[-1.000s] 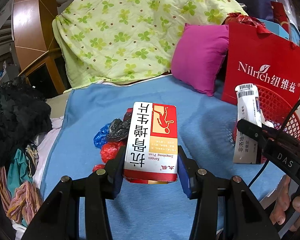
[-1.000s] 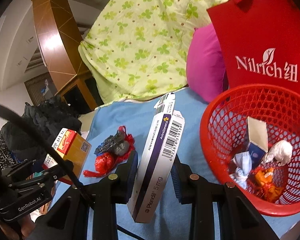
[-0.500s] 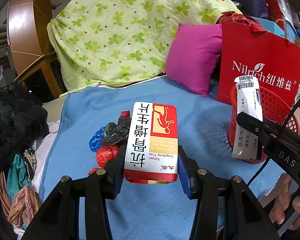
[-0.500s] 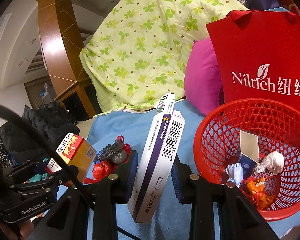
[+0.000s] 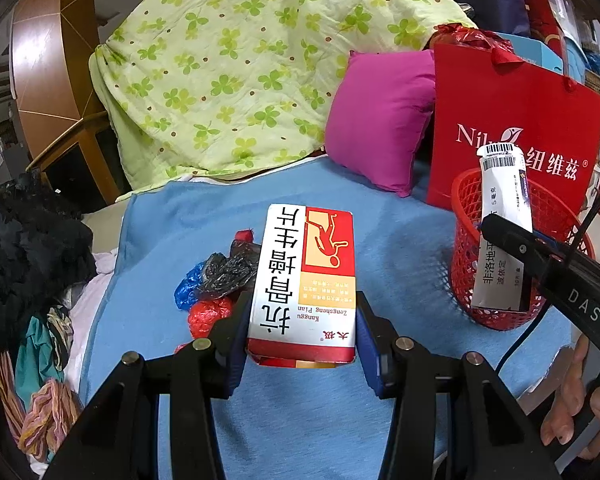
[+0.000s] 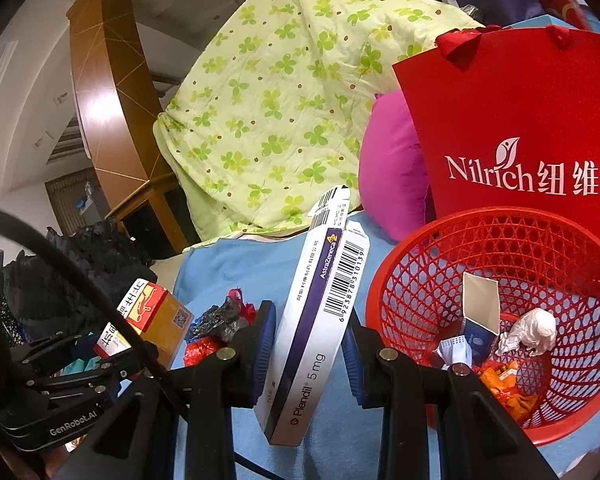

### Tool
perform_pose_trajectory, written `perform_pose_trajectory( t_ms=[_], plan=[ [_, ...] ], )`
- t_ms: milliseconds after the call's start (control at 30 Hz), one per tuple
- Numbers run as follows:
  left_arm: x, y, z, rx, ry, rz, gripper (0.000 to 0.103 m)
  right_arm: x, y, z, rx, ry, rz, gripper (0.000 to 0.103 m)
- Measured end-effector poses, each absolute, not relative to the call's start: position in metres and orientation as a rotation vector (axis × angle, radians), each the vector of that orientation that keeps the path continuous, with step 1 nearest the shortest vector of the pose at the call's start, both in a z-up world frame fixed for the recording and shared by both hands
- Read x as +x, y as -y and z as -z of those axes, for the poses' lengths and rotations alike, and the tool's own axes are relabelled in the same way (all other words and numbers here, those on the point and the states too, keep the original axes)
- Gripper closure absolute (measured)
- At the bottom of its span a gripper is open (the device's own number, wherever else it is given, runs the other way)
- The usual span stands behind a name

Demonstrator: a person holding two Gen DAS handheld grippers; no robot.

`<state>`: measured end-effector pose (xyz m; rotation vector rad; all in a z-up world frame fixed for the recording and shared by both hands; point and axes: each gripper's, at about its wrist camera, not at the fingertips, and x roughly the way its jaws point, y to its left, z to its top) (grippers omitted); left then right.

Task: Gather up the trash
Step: 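Carry both boxes toward the red wastebasket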

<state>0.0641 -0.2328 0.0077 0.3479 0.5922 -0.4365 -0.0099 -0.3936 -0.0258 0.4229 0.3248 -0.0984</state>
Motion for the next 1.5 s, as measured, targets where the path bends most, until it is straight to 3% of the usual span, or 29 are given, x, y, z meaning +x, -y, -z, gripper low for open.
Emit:
perform_pose_trajectory(
  t_ms=[1500],
  plan=[
    [0.058,0.259,-0.017,0.371,-0.559,0.506,0.053,-0.038,0.414,0.019,0.465,-0.267,0.167,0.069]
  ],
)
